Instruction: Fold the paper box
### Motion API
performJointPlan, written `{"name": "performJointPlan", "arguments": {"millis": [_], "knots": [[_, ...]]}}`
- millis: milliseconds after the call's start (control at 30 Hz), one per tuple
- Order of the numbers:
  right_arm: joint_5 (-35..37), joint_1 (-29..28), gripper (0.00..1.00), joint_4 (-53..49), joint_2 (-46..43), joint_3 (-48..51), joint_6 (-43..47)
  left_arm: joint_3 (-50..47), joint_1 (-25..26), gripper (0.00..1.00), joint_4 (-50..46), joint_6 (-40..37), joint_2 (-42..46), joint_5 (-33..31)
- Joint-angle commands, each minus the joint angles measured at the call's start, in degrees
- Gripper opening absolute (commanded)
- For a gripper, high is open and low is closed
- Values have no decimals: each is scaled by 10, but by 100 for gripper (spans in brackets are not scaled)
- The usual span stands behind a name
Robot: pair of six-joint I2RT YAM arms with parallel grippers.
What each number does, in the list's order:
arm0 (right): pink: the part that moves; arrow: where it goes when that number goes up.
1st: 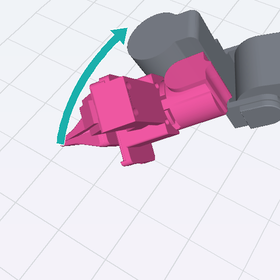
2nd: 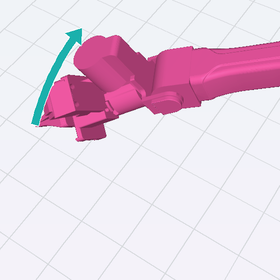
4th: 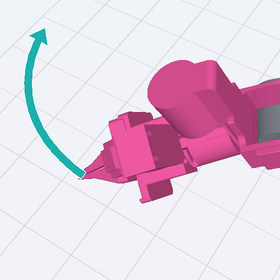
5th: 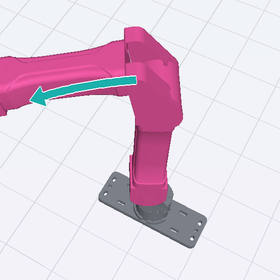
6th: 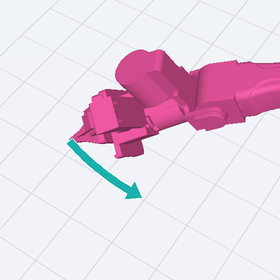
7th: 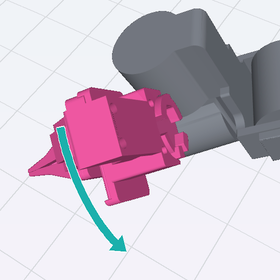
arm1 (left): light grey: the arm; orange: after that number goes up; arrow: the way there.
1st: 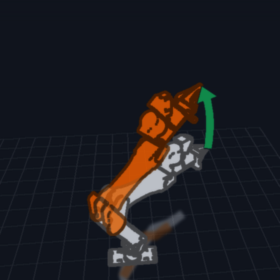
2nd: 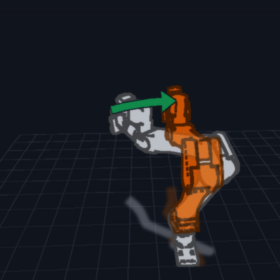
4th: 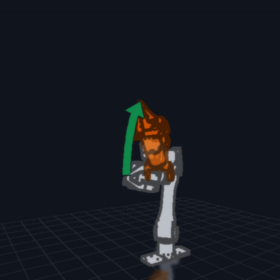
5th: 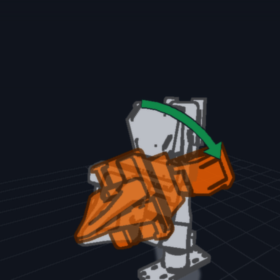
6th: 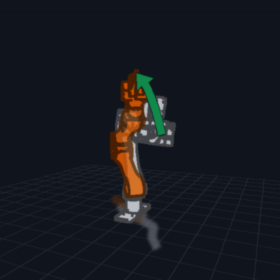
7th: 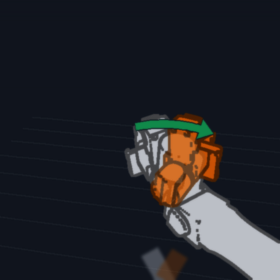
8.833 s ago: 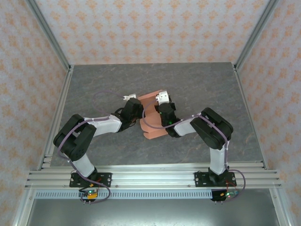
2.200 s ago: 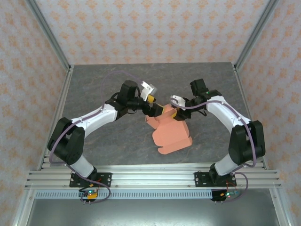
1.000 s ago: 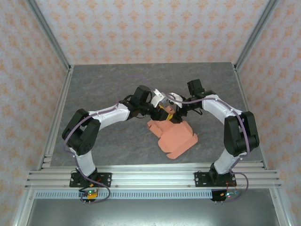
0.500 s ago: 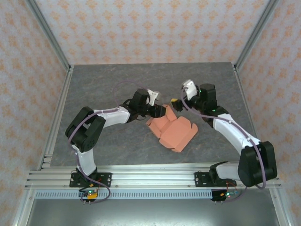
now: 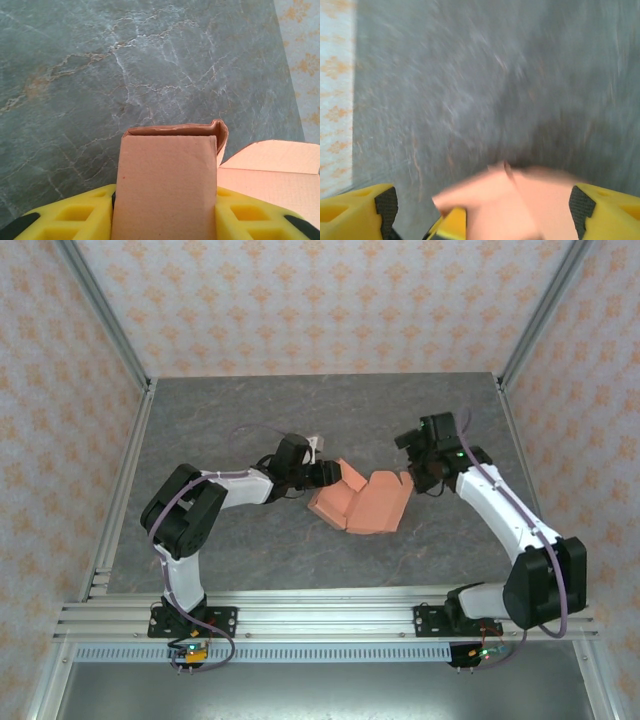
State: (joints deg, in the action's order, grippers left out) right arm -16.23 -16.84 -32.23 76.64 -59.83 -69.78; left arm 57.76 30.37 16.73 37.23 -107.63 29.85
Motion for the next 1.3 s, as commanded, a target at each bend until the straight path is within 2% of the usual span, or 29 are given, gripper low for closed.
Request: {"name": "performJointPlan", "arguments": {"millis": [0, 133, 367, 567, 733, 900, 1267], "knots": [[-67, -42, 89, -14, 11, -27, -221, -8, 3, 43, 30, 14, 24, -31], [-50, -54, 88, -46, 38, -102, -258, -23, 9, 43, 53, 2, 45, -52], [-51, -68, 82, -10, 118, -136, -324, -45, 18, 42, 101, 3, 70, -67], [-72, -72, 71, 25, 197, -163, -349, -51, 31, 42, 116, -6, 80, -74], [-73, -75, 64, 30, 236, -191, -354, -50, 41, 42, 129, -6, 77, -77], [-64, -85, 51, 37, 260, -204, -365, -51, 45, 42, 144, 2, 74, -80], [-81, -100, 53, 41, 288, -212, -380, -57, 49, 42, 149, -9, 72, -101]]}}
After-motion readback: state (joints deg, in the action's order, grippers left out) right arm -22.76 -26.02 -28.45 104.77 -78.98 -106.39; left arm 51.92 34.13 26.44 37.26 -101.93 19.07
